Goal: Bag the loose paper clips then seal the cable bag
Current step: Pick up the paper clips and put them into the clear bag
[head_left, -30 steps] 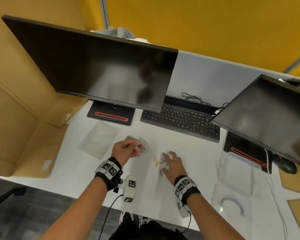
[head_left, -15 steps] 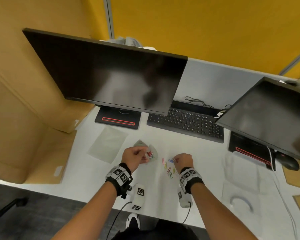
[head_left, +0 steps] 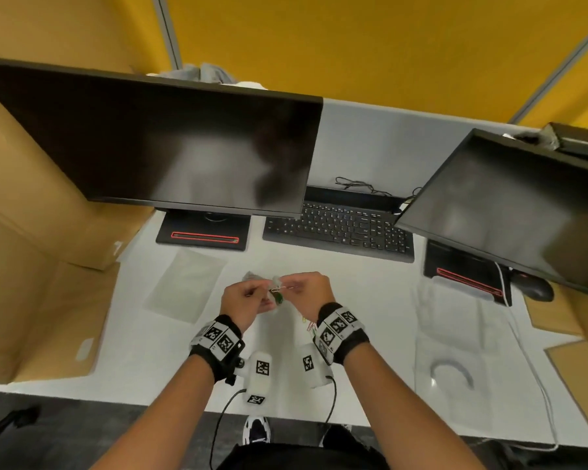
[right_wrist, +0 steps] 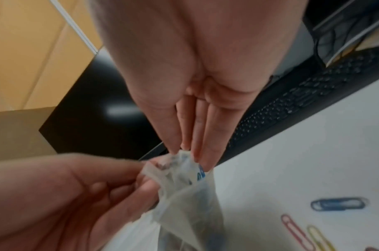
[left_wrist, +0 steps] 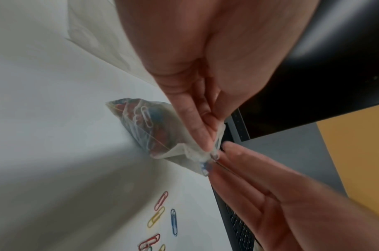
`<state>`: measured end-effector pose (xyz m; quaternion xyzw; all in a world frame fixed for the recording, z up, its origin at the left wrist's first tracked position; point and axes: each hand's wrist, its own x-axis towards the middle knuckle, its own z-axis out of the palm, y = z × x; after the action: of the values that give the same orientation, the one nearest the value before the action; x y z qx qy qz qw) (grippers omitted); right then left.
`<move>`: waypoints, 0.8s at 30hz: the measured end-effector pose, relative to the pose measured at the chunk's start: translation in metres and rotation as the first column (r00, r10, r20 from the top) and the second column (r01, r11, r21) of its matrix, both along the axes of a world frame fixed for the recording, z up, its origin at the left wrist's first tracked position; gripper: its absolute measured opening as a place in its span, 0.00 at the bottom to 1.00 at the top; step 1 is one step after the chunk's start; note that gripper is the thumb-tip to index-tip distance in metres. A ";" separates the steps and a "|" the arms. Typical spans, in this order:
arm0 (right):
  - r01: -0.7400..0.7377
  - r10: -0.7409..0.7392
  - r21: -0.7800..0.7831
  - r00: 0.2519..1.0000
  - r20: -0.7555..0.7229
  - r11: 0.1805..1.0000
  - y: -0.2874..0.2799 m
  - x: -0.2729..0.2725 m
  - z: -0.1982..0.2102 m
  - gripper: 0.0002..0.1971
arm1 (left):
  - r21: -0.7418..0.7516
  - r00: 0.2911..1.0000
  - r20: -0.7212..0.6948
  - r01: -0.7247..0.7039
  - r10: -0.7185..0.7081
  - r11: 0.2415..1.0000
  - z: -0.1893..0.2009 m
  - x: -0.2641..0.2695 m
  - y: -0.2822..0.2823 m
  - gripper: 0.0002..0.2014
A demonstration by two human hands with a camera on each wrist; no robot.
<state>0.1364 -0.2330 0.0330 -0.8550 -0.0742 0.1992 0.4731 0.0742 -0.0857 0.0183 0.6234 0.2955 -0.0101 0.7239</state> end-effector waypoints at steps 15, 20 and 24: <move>0.147 -0.178 -0.365 0.983 -0.051 0.919 -0.062 -0.039 -0.075 0.36 | -0.104 0.998 0.033 -0.053 0.057 0.993 0.001 -0.007 0.000 0.06; 0.035 -0.051 -0.407 0.998 -0.027 0.913 -0.042 -0.016 -0.066 0.25 | -0.094 0.997 0.025 -0.065 0.068 0.993 0.000 -0.008 0.001 0.06; -0.137 0.258 -0.618 0.960 0.111 0.774 -0.040 -0.018 -0.061 0.31 | -0.076 0.996 0.014 -0.088 0.089 0.993 0.001 -0.007 0.001 0.06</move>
<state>0.1186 -0.2729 -0.0279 -0.9632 -0.1411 0.1791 0.1424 0.0668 -0.0845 0.0194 0.5819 0.3161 0.0164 0.7491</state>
